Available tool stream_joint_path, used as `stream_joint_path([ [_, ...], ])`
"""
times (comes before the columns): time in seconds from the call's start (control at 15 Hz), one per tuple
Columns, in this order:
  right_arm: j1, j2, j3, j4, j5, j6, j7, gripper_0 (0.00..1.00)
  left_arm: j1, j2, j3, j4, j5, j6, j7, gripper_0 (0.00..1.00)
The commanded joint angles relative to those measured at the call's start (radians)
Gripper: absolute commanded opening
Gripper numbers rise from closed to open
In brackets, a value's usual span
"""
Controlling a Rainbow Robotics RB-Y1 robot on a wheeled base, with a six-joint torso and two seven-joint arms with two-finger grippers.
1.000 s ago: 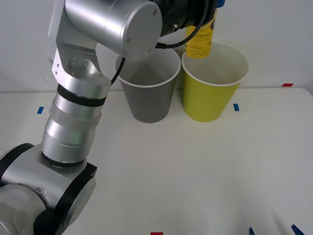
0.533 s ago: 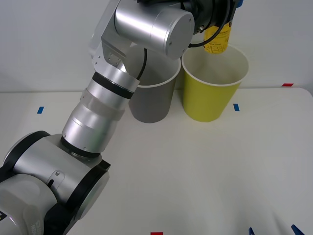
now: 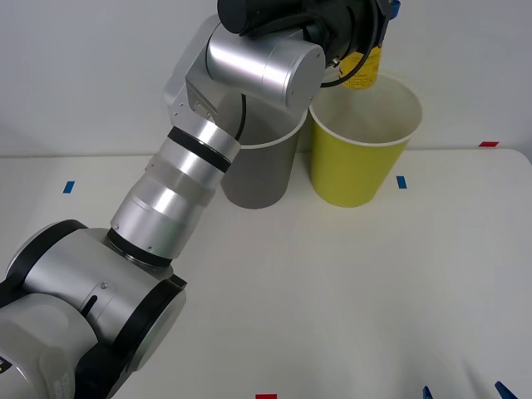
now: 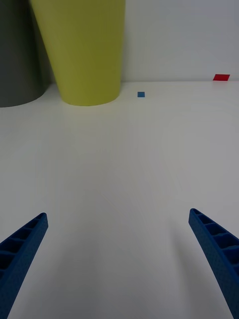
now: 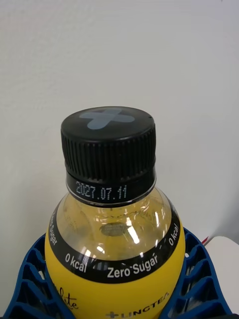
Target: Put cans in the gray bin and PET bottles in the light green bin.
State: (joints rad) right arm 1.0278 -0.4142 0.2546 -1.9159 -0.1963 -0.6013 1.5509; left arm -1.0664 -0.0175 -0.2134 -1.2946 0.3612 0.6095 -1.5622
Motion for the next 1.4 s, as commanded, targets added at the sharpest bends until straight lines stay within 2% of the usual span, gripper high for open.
stream_joint_path([
  [0.07, 0.0, 0.0, 0.0, 0.0, 0.0, 0.0, 0.0, 0.99, 0.0, 0.0, -0.026, 0.0, 0.021, -0.005, 0.002, 0.0],
  [0.33, 0.0, 0.0, 0.0, 0.0, 0.0, 0.0, 0.0, 0.98, 0.0, 0.0, -0.07, 0.0, 0.022, -0.022, 0.017, 0.0],
  [1.27, 0.0, 0.0, 0.0, 0.0, 0.0, 0.0, 0.0, 0.99, 0.0, 0.0, -0.093, 0.011, 0.044, -0.033, 0.031, 0.0],
  [1.33, 0.0, 0.0, 0.0, 0.0, 0.0, 0.0, 0.0, 0.99, 0.0, 0.0, -0.093, 0.011, 0.044, -0.034, 0.031, 0.41],
  [1.4, 0.0, 0.0, 0.0, 0.0, 0.0, 0.0, 0.0, 0.99, 0.0, 0.0, -0.095, 0.011, 0.047, -0.037, 0.031, 0.99],
])
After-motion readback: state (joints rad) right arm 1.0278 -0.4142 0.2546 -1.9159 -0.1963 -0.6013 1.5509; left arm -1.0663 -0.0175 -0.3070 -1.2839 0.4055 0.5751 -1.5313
